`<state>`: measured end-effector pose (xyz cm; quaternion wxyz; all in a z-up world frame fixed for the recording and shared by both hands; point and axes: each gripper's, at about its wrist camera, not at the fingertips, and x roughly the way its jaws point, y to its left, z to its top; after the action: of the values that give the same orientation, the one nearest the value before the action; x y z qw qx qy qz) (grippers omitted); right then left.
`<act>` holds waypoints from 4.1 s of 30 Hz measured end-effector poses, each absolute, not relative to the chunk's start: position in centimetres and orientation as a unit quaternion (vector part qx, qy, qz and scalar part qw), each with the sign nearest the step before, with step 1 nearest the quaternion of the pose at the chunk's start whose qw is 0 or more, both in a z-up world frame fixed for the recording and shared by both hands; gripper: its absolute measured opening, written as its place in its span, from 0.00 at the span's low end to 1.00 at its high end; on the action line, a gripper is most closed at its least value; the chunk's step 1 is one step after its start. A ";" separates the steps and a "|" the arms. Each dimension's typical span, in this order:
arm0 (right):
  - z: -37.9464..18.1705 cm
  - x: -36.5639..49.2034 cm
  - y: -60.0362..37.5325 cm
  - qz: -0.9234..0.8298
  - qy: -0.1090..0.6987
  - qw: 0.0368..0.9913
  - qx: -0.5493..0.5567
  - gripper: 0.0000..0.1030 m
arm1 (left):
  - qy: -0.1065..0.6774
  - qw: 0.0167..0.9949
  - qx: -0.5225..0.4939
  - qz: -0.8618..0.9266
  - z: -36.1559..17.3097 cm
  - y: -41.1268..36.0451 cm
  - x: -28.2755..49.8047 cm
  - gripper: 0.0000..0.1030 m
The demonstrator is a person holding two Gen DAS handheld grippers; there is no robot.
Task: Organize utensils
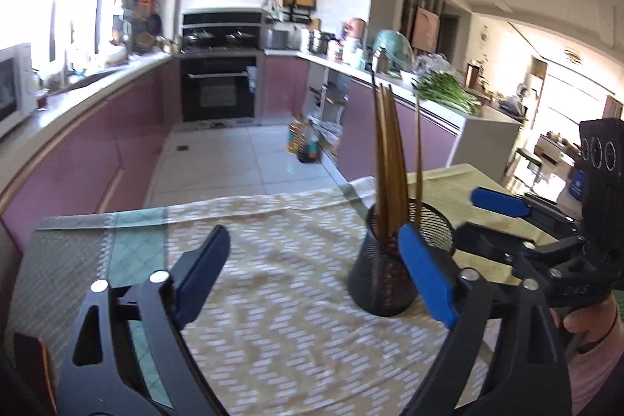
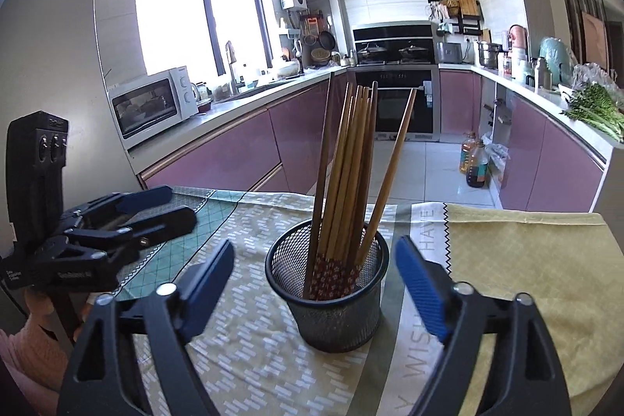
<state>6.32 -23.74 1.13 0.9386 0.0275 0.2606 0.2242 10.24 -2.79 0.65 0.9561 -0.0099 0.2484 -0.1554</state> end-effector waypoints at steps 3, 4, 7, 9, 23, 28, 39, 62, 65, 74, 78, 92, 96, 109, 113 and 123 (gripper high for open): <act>0.8 5.2 -23.3 0.215 0.247 0.945 0.021 0.94 | 0.229 0.965 -0.012 -0.127 0.7 -1.8 8.6 0.95; 0.7 4.9 -23.2 0.214 0.243 0.946 0.020 0.94 | 0.222 0.968 -0.010 -0.117 0.8 -1.5 8.1 0.95; 0.4 4.0 -22.8 0.207 0.234 0.950 0.012 0.94 | 0.205 0.974 -0.012 -0.097 0.8 -0.8 6.9 0.95; 0.3 3.5 -22.7 0.204 0.230 0.952 0.011 0.94 | 0.193 0.978 -0.009 -0.084 0.9 -0.5 6.0 0.95; 0.1 0.1 -22.4 0.187 0.182 0.965 0.023 0.94 | 0.129 0.991 0.008 -0.028 1.2 -0.4 1.4 0.95; 0.4 -0.5 -22.6 0.176 0.171 0.969 0.027 0.94 | 0.117 0.993 0.008 -0.031 1.2 -0.6 0.7 0.95; 0.6 -0.7 -22.5 0.170 0.162 0.972 0.022 0.94 | 0.116 0.993 -0.012 -0.032 0.8 -0.5 0.4 0.95; 1.0 -1.1 -22.6 0.163 0.149 0.975 0.021 0.94 | 0.107 0.994 -0.005 -0.026 1.1 -1.0 0.0 0.95; 1.1 -1.1 -22.8 0.162 0.148 0.975 0.023 0.94 | 0.106 0.994 -0.003 -0.026 1.1 -1.1 -0.1 0.95; 1.4 -1.1 -22.9 0.161 0.145 0.976 0.022 0.94 | 0.102 0.995 -0.003 -0.023 1.3 -1.2 -0.2 0.95; 1.4 -1.1 -22.9 0.160 0.143 0.976 0.023 0.94 | 0.100 0.995 -0.004 -0.023 1.3 -1.2 -0.2 0.95; 1.4 -1.1 -22.9 0.151 0.131 0.980 0.021 0.94 | 0.101 0.995 -0.016 -0.024 1.6 -0.9 -0.1 0.95; 1.4 -1.1 -22.9 0.151 0.130 0.980 0.020 0.94 | 0.098 0.995 -0.016 -0.023 1.6 -0.8 -0.1 0.95; 1.3 -1.1 -22.8 0.150 0.127 0.980 0.022 0.94 | 0.093 0.995 -0.013 -0.020 1.7 -0.9 -0.3 0.95; 1.3 -1.1 -22.9 0.149 0.126 0.980 0.024 0.94 | 0.089 0.996 -0.010 -0.019 1.8 -1.1 -0.5 0.95; 1.4 -1.3 -22.9 0.147 0.122 0.981 0.025 0.94 | 0.087 0.996 -0.010 -0.017 2.0 -1.0 -0.5 0.95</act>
<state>-1.35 -22.91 1.38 0.9814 0.0247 0.1216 0.1467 -0.52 -0.99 1.95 0.9960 -0.0103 0.0872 -0.0172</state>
